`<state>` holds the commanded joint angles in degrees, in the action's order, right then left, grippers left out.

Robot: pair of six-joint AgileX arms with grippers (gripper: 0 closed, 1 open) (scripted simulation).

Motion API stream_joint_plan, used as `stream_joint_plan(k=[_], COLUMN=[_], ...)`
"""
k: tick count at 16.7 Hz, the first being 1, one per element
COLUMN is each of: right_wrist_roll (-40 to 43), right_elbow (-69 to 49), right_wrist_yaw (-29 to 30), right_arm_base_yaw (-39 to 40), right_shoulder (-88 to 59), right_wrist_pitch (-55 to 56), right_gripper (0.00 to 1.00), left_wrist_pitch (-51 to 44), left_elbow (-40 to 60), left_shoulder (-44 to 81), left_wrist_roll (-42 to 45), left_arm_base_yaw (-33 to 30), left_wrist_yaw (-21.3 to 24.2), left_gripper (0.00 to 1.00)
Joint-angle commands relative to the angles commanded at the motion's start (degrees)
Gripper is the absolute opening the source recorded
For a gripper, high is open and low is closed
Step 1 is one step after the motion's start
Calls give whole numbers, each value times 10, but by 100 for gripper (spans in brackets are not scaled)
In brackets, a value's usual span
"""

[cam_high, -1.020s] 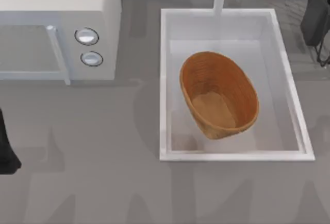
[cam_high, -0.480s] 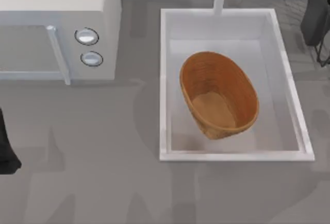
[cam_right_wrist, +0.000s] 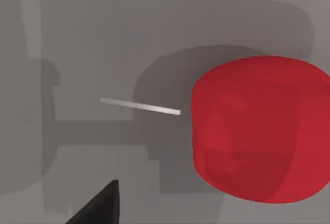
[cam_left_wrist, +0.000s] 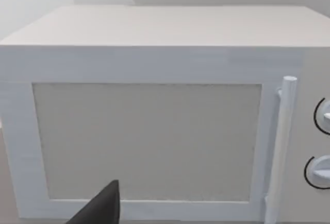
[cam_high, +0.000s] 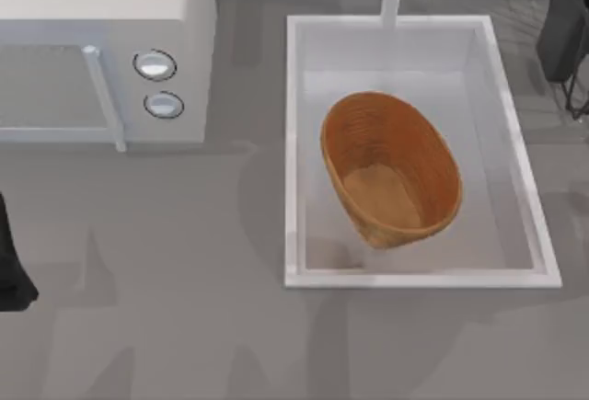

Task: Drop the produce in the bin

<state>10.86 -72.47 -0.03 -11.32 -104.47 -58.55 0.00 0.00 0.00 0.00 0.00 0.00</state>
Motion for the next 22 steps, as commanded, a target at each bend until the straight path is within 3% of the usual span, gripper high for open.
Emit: stream_joint_plan(k=[7, 13, 18, 22], right_wrist_roll=[-1, -2, -2, -2], right_elbow=[8, 75, 86, 86], right_wrist_yaw=[0, 0, 0, 0], right_arm_base_yaw=[2, 1, 1, 1], right_shoulder=[-5, -57, -68, -68], right_wrist_pitch=[10, 136, 152, 152], right_gripper=[100, 100, 100, 70], left_wrist_pitch=[0, 0, 0, 0], left_elbow=[0, 0, 0, 0], left_shoulder=[0, 0, 0, 0], left_wrist_roll=[0, 0, 0, 0], left_arm_base_yaw=[0, 0, 0, 0], left_wrist_yaw=[0, 0, 0, 0], left_gripper=[100, 100, 100, 100])
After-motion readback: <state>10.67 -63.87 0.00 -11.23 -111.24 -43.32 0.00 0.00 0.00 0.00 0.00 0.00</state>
